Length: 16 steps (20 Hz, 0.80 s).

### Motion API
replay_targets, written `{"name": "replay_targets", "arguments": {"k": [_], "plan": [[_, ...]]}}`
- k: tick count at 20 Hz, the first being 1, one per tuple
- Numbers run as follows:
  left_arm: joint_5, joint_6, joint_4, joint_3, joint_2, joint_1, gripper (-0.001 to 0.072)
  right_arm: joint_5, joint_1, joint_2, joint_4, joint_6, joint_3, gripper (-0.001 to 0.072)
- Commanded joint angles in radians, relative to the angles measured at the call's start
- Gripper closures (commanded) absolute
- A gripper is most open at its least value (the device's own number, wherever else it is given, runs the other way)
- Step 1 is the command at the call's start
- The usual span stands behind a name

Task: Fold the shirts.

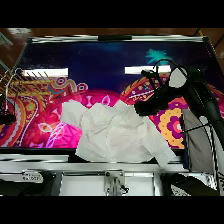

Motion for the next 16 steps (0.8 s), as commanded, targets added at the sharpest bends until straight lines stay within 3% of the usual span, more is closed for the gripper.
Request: {"name": "replay_targets", "arguments": {"k": [1, 3, 4, 12, 16], "plan": [[0.0, 0.029, 0.0, 0.023, -0.022, 0.0, 0.0477, 0.0, 0.001, 0.0, 0.0, 0.008, 0.0, 0.0651], [-0.002, 0.065, 0.0, 0.028, -0.019, -0.002, 0.0627, -0.002, 0.001, 0.0, 0.0, 0.008, 0.0, 0.0651], [-0.009, 0.068, -0.008, 0.028, -0.018, -0.002, 0.0665, -0.003, 0.001, 0.0, 0.0, 0.008, 0.0, 0.0651], [0.04, 0.079, -0.039, 0.028, 0.097, -0.014, 0.0668, -0.01, 0.001, 0.0, 0.0, 0.007, 0.0, 0.0651], [0.053, 0.079, -0.135, 0.028, 0.214, -0.019, 0.0669, -0.004, 0.001, 0.001, -0.011, 0.008, 0.0, 0.0651]]}}
